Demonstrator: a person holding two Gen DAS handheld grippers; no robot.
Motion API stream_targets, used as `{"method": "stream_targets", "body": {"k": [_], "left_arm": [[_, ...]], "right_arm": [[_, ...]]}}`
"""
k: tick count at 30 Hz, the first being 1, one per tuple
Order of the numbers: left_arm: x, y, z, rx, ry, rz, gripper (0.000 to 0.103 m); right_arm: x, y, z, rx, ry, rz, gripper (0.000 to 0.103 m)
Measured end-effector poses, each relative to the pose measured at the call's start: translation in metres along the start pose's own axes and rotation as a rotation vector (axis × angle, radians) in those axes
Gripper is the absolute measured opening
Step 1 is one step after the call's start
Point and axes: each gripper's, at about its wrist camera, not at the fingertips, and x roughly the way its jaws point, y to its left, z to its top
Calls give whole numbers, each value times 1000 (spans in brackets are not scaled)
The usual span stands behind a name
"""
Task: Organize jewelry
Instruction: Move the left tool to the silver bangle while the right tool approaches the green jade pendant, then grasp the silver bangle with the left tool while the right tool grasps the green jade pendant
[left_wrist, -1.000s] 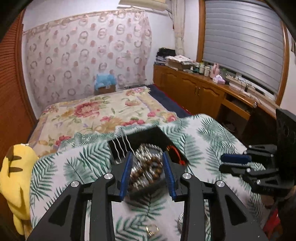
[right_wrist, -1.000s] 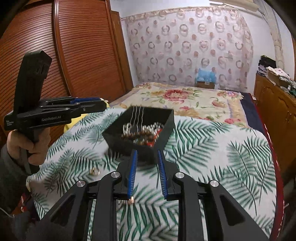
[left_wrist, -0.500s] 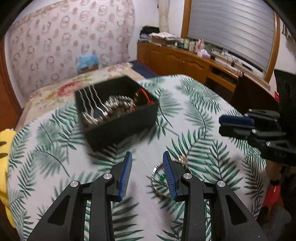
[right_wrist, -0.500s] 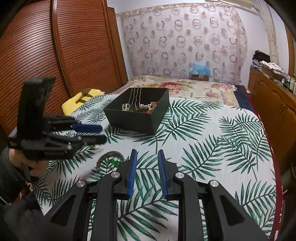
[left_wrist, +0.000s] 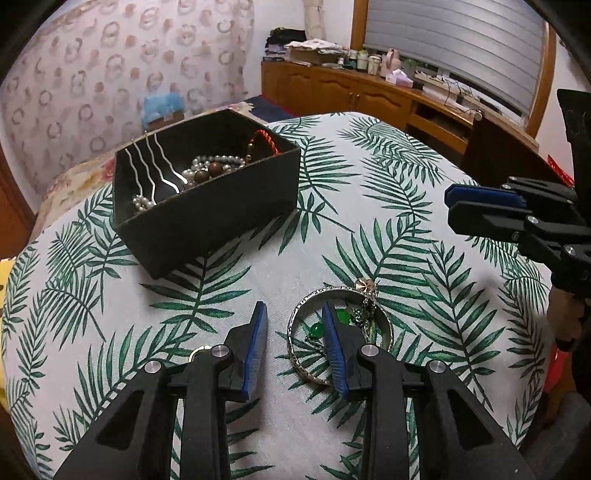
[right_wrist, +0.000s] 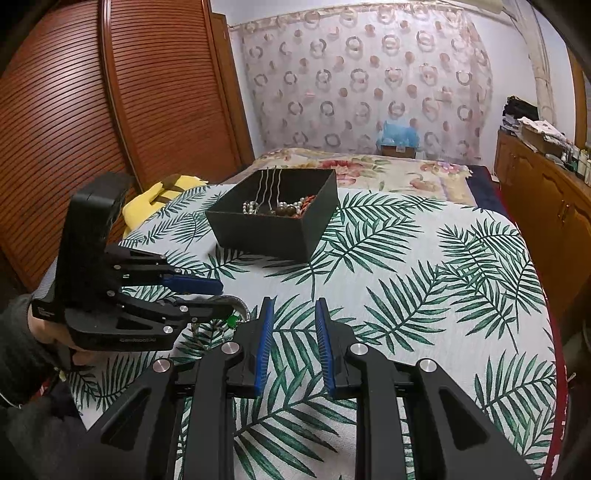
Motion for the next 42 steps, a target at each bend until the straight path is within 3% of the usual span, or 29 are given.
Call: {"method": "stream_targets", "body": {"k": [3, 6, 16, 26, 42], "left_arm": [[-1, -2, 0, 9, 1, -21, 9], [-6, -5, -4, 15, -2, -36, 3], [-46, 5, -23, -88, -103, 17, 3], [-78, 18, -27, -156, -187, 60, 3], [-80, 36, -46, -220, -199, 62, 4]], "right_arm": [[1, 0, 0, 2, 4, 3, 25], [3, 0, -1, 5, 6, 6, 25], [14, 5, -11, 23, 29, 42, 25], [27, 31, -6, -50, 66, 81, 25], [80, 61, 9, -266, 229, 85, 25]]}}
